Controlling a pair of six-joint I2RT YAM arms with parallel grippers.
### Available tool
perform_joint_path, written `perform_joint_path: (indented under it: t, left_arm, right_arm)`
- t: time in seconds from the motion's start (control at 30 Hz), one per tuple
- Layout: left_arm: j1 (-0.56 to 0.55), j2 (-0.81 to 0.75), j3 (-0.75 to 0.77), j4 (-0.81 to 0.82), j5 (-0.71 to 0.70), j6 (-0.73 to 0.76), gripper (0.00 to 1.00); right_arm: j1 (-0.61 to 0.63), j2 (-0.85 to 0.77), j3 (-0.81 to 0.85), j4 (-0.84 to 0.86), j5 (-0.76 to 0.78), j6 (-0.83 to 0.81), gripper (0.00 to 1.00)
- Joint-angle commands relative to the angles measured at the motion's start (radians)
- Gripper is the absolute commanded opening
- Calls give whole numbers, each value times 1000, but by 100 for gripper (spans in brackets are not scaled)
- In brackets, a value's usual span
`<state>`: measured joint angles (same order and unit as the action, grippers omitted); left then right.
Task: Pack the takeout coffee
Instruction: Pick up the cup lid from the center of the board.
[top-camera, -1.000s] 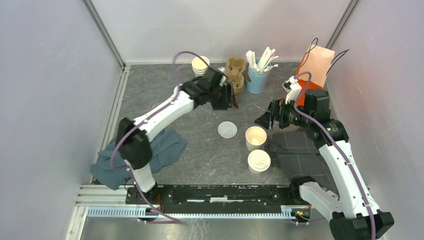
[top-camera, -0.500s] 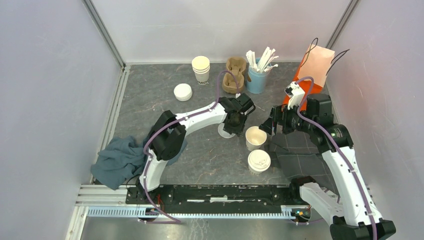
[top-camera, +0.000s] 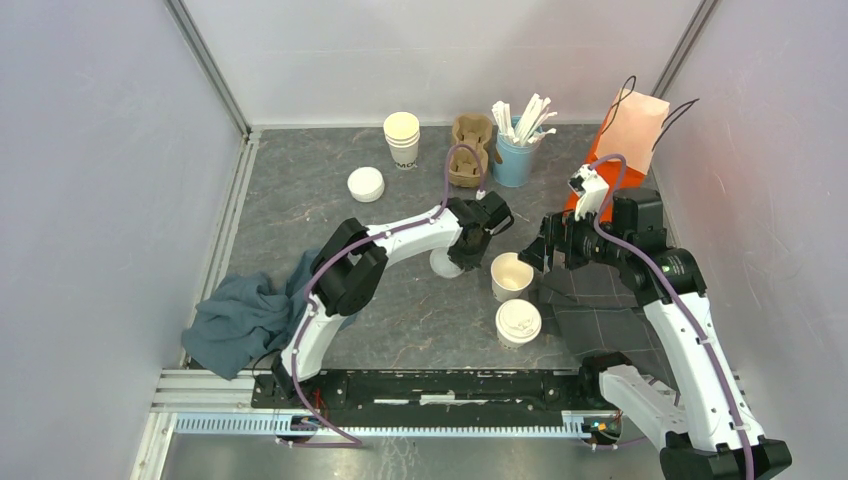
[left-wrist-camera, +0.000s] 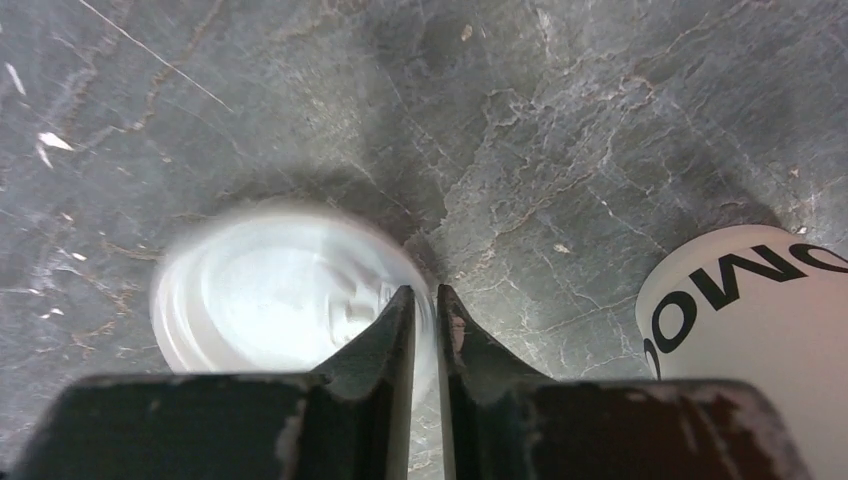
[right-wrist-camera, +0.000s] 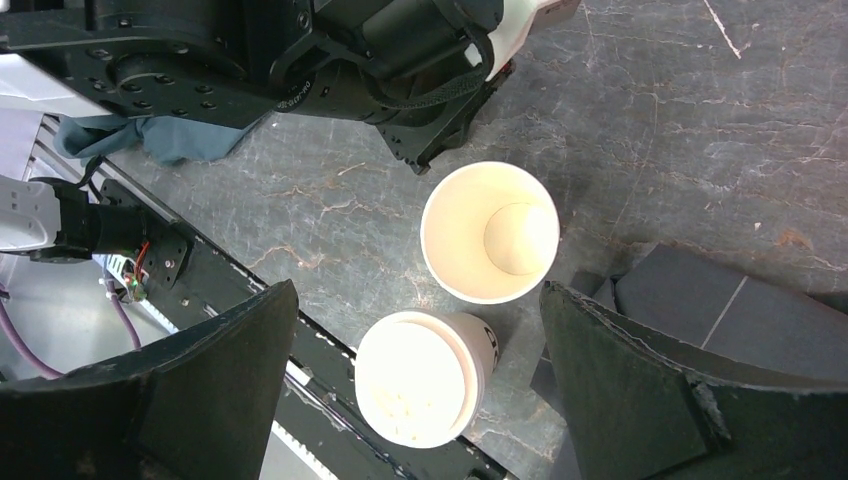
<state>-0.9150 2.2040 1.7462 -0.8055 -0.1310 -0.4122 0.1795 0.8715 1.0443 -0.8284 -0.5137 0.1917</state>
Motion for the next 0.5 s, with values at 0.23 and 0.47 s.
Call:
perform_joint_path:
  t: [0.23, 0.47]
  left_arm:
    - [15, -143, 171, -109, -52, 61, 2]
    - [179, -469, 29, 295, 659, -252, 2]
  right_arm:
    - [3, -3, 43, 11, -10, -23, 98]
    - [2, 19, 45, 94, -105, 17, 98]
